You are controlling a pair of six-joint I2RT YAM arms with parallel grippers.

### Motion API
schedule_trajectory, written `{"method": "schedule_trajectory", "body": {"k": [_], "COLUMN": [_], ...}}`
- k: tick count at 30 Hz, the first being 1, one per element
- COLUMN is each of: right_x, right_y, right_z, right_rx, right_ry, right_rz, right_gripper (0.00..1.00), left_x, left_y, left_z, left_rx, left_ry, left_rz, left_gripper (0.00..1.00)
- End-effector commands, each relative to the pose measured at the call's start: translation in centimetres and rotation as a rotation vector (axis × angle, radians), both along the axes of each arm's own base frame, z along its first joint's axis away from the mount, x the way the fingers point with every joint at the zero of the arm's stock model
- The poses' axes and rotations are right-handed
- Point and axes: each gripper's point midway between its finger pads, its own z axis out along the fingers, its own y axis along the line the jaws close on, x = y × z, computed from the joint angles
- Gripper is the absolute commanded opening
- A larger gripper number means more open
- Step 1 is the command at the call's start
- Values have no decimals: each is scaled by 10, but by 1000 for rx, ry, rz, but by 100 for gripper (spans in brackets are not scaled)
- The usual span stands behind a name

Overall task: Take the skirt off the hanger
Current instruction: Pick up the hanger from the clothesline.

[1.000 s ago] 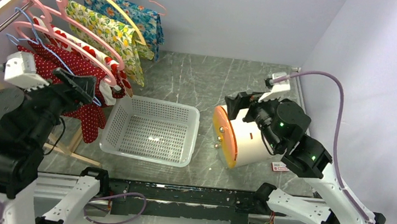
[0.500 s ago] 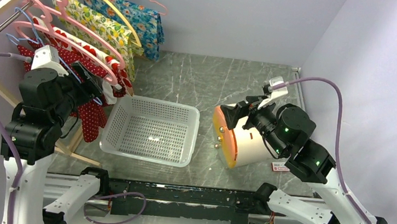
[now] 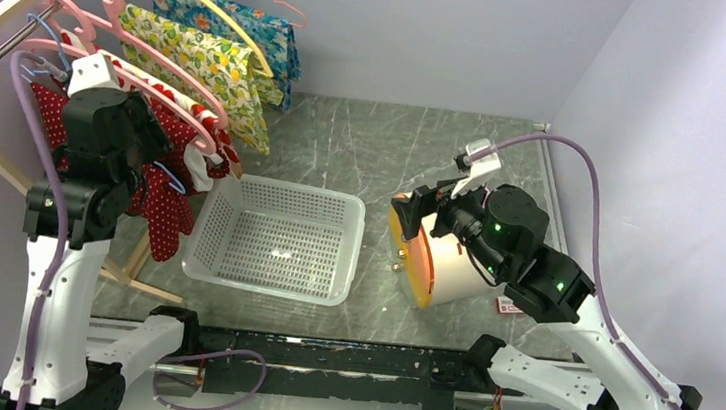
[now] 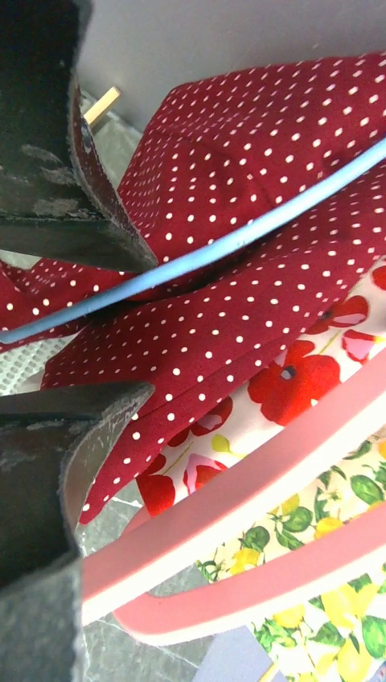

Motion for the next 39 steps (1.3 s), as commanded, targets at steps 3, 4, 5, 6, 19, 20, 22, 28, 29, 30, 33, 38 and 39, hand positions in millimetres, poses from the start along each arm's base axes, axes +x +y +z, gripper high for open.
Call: {"method": "schedule_trajectory", "body": {"k": [3,4,5,6,19,20,22,28,29,30,33,38,39], "right_x": [-2,-2,-2,-2,-11,-11,-13,-14,-15,-16,-16,-11,-10], "right_y": [8,9,10,11,5,4,3,-1,-1,-1,-1,1,2], "right_z": [0,2,3,6,30,30,31,32,33,34,38,42,42], "right_rx": [-10,-8,-4,-3,31,34,33,39,47,53,57,47,48], "right_ry": [-5,-6,-8,-12,-27,-26,-24,-22,-23,-25,-32,-39,-41], "right_rz": [40,44,46,51,62,64,65,54,58,59,65,51,49], "right_gripper": [100,100,100,100,100,100,100,100,100,100,100,100,100], "left_x": [1,2,3,4,9,11,16,17,16,14,7,-3,-4], "left_y": [5,6,8,9,29,28,22,17,19,22,31,39,41], "left_z": [36,36,36,37,28,27,27,37,39,40,43,43,44], "left_rx": [-25,-24,-21,-17,97,92,66,68,82,93,116,116,118], "left_ry": [-166,-164,-167,-171,-116,-120,-135,-234,-239,-242,-270,-314,-325], "left_rz": [37,45,53,60,142,138,108,70,80,94,142,193,202], "left_gripper": [43,42,42,39,32,32,27,12,9,7,7,7,7]}}
